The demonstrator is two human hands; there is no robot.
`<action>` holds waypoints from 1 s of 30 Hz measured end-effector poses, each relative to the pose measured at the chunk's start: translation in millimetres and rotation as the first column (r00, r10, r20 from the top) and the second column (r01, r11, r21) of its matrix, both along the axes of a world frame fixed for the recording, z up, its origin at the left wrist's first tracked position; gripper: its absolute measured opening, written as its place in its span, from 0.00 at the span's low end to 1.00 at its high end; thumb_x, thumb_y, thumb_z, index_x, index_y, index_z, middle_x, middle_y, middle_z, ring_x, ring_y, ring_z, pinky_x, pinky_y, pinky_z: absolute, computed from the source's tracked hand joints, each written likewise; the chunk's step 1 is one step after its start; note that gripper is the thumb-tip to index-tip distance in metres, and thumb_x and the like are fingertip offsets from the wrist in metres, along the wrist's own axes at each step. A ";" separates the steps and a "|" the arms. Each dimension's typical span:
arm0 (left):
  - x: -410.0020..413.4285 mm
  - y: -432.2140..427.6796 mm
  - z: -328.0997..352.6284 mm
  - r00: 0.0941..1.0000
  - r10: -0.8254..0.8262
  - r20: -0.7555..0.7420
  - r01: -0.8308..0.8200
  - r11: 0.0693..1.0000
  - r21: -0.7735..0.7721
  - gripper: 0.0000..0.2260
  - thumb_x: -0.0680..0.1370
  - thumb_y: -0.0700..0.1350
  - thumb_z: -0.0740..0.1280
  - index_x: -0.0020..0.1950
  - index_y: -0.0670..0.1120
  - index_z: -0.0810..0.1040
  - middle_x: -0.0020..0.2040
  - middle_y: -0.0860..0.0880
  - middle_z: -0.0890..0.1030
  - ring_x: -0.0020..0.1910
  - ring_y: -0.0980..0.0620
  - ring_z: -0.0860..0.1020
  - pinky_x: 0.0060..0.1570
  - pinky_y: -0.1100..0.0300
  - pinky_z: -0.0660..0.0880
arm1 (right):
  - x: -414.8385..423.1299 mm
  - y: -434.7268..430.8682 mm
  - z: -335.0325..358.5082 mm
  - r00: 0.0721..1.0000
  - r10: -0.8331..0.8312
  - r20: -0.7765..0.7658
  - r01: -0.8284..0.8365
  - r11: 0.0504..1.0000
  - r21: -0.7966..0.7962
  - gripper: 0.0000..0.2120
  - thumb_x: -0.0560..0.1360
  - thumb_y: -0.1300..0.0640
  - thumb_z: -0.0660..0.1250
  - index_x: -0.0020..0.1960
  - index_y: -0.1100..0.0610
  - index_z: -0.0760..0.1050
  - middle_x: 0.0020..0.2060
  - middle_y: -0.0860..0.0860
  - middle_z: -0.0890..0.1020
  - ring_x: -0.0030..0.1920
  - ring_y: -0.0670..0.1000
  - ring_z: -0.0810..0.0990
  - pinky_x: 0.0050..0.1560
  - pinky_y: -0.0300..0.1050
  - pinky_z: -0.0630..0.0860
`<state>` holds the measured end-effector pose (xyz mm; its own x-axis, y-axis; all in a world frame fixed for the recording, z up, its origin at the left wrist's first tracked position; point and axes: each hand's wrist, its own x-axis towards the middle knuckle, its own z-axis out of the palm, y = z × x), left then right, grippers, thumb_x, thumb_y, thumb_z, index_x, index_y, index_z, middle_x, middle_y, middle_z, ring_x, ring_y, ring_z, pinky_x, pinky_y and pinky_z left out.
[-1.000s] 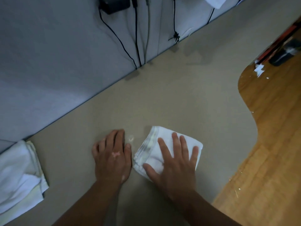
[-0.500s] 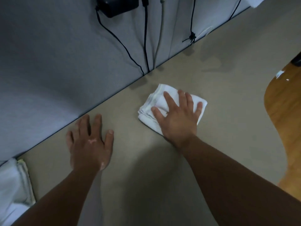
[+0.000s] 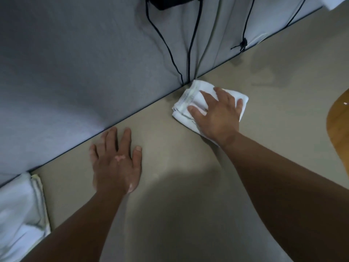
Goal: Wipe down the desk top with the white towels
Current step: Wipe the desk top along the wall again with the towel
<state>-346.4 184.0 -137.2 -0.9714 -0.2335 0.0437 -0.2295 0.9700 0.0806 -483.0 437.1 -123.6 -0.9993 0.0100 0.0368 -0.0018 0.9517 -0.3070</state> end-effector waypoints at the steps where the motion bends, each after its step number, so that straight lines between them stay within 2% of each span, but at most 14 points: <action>1: -0.6 -0.2 0.0 1.000 0.000 0.009 0.000 1.000 0.000 0.28 0.83 0.59 0.51 0.80 0.49 0.67 0.79 0.39 0.66 0.76 0.34 0.66 0.75 0.34 0.60 | 16.7 -4.9 0.4 1.000 0.027 -0.008 -0.027 1.000 -0.003 0.31 0.77 0.28 0.57 0.75 0.41 0.69 0.78 0.53 0.66 0.78 0.56 0.61 0.78 0.69 0.48; 4: -1.2 -2.0 0.5 1.000 0.004 0.020 -0.004 1.000 0.021 0.26 0.84 0.58 0.50 0.80 0.50 0.65 0.79 0.40 0.66 0.76 0.36 0.66 0.75 0.35 0.60 | 76.4 -22.0 4.1 0.993 0.116 -0.020 -0.115 0.993 0.007 0.32 0.75 0.27 0.59 0.74 0.42 0.71 0.76 0.53 0.68 0.77 0.56 0.64 0.77 0.70 0.49; 7: -0.3 -4.4 2.0 0.999 -0.016 -0.038 0.017 0.999 0.028 0.24 0.85 0.56 0.50 0.78 0.49 0.69 0.77 0.41 0.69 0.75 0.38 0.69 0.73 0.36 0.63 | 140.8 -35.2 6.8 0.984 0.180 -0.010 -0.180 0.983 -0.019 0.34 0.72 0.26 0.61 0.72 0.42 0.73 0.76 0.54 0.69 0.77 0.58 0.65 0.76 0.71 0.51; 9: -0.8 -5.1 5.4 0.997 0.005 -0.076 0.001 0.996 0.085 0.24 0.85 0.55 0.50 0.76 0.48 0.72 0.76 0.42 0.71 0.74 0.39 0.70 0.73 0.37 0.63 | 176.8 -44.6 6.1 0.976 0.217 0.014 -0.217 0.976 -0.004 0.35 0.70 0.25 0.62 0.72 0.41 0.73 0.76 0.55 0.69 0.77 0.60 0.66 0.75 0.73 0.53; 12: -0.8 -5.2 8.3 0.996 -0.006 -0.091 0.016 0.994 0.109 0.24 0.85 0.55 0.50 0.75 0.47 0.73 0.75 0.41 0.72 0.74 0.39 0.70 0.72 0.36 0.64 | 195.9 -55.5 3.3 0.976 0.217 0.033 -0.218 0.975 0.032 0.36 0.71 0.23 0.61 0.73 0.40 0.72 0.77 0.55 0.69 0.78 0.60 0.65 0.75 0.74 0.53; 16: -2.2 -6.4 7.5 0.999 -0.008 -0.037 0.010 0.997 0.070 0.25 0.85 0.56 0.51 0.76 0.47 0.71 0.76 0.41 0.71 0.73 0.38 0.70 0.72 0.36 0.65 | 170.1 -60.5 3.8 0.986 0.164 0.009 -0.164 0.985 0.047 0.34 0.72 0.24 0.60 0.72 0.40 0.73 0.76 0.53 0.71 0.77 0.59 0.66 0.75 0.72 0.55; 19: -2.0 -4.8 6.8 0.998 -0.031 0.053 0.033 0.999 -0.040 0.26 0.84 0.58 0.48 0.77 0.47 0.69 0.77 0.40 0.69 0.73 0.37 0.68 0.71 0.37 0.64 | 143.7 -64.0 1.0 0.988 0.152 -0.013 -0.151 0.988 0.039 0.32 0.74 0.25 0.59 0.73 0.39 0.71 0.77 0.51 0.69 0.78 0.58 0.65 0.77 0.70 0.53; 25: -2.8 -0.3 8.3 0.999 0.006 -0.045 -0.005 1.000 0.015 0.27 0.84 0.59 0.51 0.76 0.47 0.71 0.75 0.38 0.72 0.72 0.35 0.71 0.71 0.35 0.66 | 68.6 -68.6 -2.8 0.971 0.237 -0.023 -0.237 0.971 0.006 0.28 0.79 0.28 0.53 0.75 0.38 0.69 0.78 0.46 0.65 0.79 0.56 0.60 0.78 0.68 0.47; 30: -4.9 3.6 10.6 1.000 0.027 -0.010 -0.027 1.000 -0.001 0.28 0.82 0.61 0.54 0.77 0.48 0.71 0.76 0.40 0.70 0.74 0.36 0.69 0.74 0.35 0.63 | 14.0 -76.2 -3.4 0.970 0.237 -0.047 -0.238 0.970 -0.037 0.25 0.79 0.29 0.55 0.72 0.37 0.70 0.74 0.46 0.67 0.76 0.53 0.62 0.77 0.68 0.46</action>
<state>-351.3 187.6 -126.5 -0.9641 -0.2599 0.0539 -0.2551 0.9634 0.0820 -468.9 360.8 -127.1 -0.9708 -0.2250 0.0834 -0.2400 0.9087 -0.3415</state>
